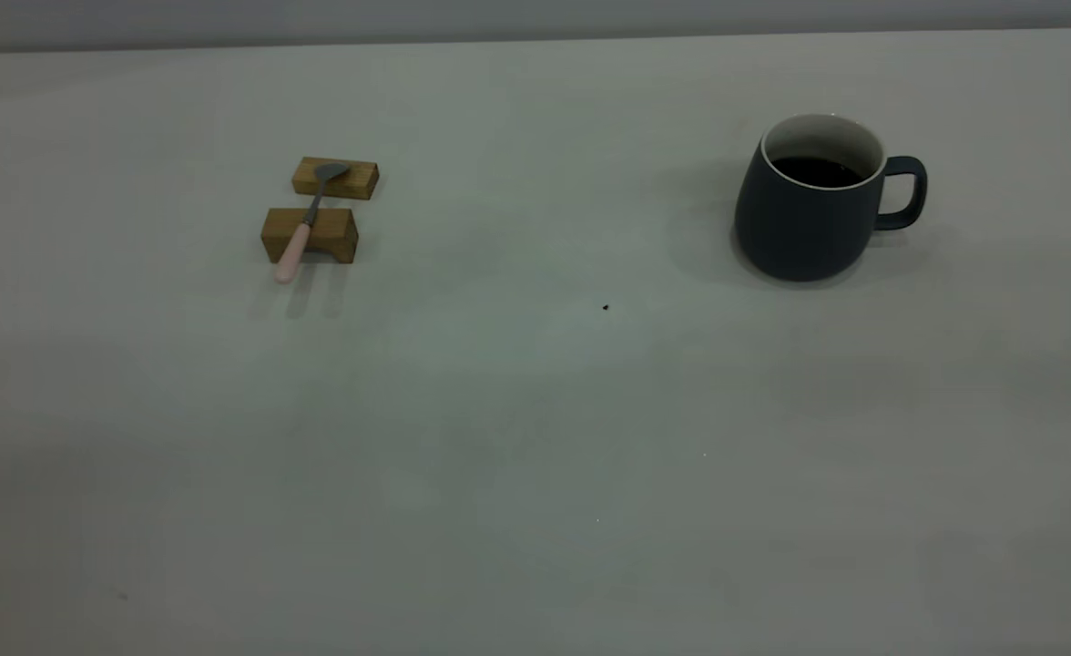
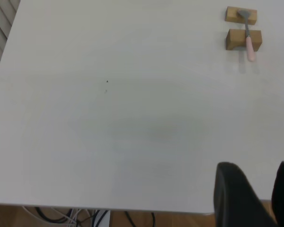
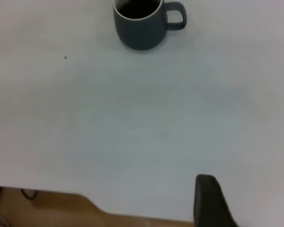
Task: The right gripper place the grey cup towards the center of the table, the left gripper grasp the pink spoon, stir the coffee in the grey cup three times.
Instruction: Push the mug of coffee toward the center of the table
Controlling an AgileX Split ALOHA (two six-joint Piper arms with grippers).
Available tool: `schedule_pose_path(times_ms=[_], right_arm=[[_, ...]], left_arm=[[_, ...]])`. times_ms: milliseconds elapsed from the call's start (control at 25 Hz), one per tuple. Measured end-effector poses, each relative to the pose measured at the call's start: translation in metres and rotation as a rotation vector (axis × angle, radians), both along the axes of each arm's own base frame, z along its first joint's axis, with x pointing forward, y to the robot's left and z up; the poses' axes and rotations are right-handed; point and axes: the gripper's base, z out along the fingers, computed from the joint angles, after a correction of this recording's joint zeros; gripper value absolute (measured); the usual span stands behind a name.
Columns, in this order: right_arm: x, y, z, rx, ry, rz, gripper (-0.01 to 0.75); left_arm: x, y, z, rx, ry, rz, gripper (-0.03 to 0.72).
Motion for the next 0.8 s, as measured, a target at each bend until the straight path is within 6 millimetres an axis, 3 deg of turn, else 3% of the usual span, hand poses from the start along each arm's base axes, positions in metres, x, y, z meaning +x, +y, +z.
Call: schedule_pose_path(times_ms=[200, 520, 800], right_arm=[[0.065, -0.002, -0.008, -0.047, 0.043, 0.018, 0.438], [0.164, -0.004, -0.059, -0.129, 0.168, 0.088, 0.438], [0.249, -0.005, -0.096, -0.286, 0.224, 0.298, 0.438]], left_arm=[[0.000, 0.000, 0.000, 0.000, 0.000, 0.000, 0.271], [0.000, 0.000, 0.000, 0.000, 0.000, 0.000, 0.271], [0.000, 0.000, 0.000, 0.000, 0.000, 0.000, 0.271]])
